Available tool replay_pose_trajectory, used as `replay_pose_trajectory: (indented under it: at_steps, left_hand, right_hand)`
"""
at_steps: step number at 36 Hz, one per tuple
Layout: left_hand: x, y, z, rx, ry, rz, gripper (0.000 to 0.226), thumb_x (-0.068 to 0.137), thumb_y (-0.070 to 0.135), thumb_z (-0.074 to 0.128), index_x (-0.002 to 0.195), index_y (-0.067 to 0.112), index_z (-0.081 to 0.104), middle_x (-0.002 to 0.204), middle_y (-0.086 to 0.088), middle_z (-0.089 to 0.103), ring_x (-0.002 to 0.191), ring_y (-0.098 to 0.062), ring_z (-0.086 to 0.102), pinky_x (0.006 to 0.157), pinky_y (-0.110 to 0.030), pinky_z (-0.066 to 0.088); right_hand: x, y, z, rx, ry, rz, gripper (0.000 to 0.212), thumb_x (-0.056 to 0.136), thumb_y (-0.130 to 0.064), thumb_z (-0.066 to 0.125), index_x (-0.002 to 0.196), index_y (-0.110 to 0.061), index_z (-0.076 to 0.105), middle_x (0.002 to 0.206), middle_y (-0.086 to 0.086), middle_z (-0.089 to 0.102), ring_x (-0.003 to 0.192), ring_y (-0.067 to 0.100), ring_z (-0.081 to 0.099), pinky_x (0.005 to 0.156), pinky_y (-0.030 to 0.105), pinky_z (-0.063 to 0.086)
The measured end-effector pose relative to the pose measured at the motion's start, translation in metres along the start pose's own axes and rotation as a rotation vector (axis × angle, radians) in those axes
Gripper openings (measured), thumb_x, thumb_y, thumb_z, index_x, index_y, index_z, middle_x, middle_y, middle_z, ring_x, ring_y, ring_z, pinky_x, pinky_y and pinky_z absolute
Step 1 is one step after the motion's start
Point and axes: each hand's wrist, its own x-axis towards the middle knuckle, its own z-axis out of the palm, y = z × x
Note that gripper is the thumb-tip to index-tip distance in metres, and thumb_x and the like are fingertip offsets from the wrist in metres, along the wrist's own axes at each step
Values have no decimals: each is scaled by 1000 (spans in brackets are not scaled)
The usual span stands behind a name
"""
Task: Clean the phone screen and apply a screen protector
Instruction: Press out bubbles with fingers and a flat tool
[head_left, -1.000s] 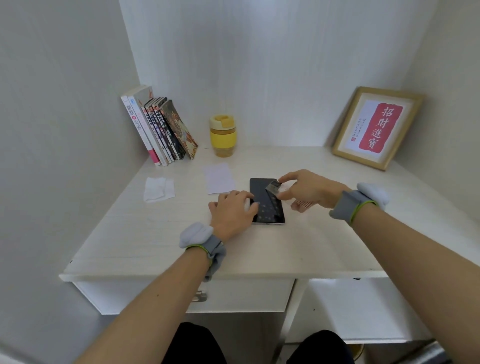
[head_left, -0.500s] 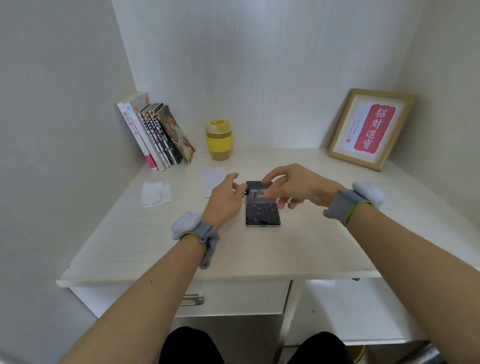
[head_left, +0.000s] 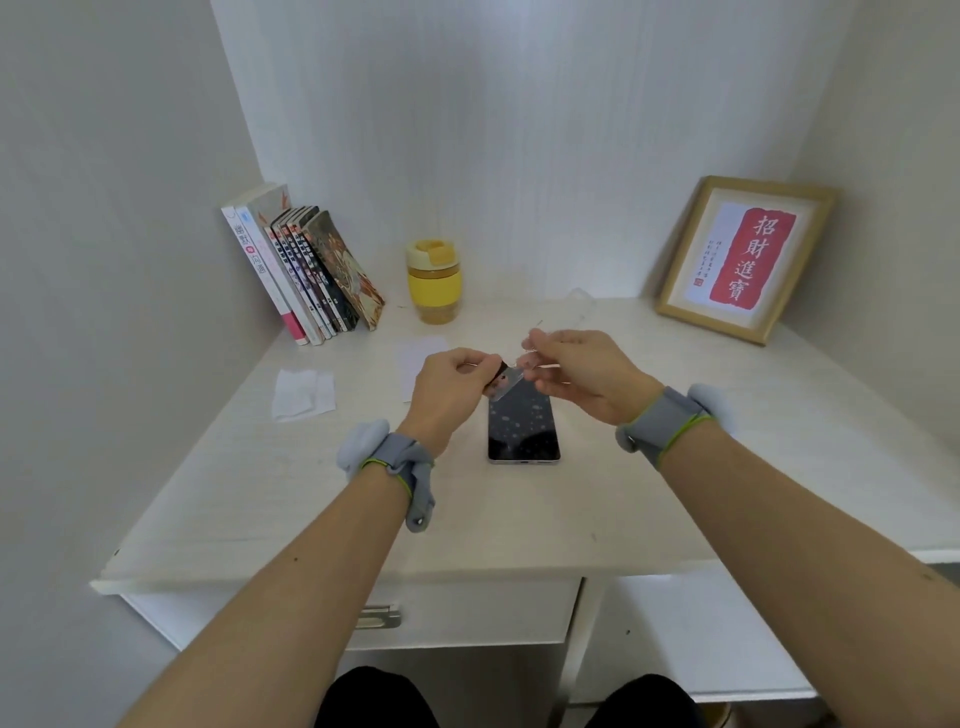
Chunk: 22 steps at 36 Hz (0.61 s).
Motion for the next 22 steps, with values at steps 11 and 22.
replay_pose_trajectory:
  at_steps: [11, 22]
  left_hand:
    - [25, -34, -17, 612, -210, 219, 54, 89, -8, 33, 127, 22, 56, 126, -6, 57, 114, -22, 52, 97, -30, 40]
    - [37, -53, -10, 646, -204, 272, 43, 94, 4, 37, 123, 26, 60, 116, 1, 64, 110, -26, 53, 96, -45, 45]
  right_hand:
    - [44, 6, 5, -394, 86, -133, 19, 101, -28, 52, 94, -10, 47, 78, 10, 66, 38, 13, 40, 39, 19, 34]
    - [67, 13, 11, -391, -2, -124, 18, 101, -26, 50, 99, -8, 46, 80, 14, 61, 39, 16, 47, 39, 23, 38]
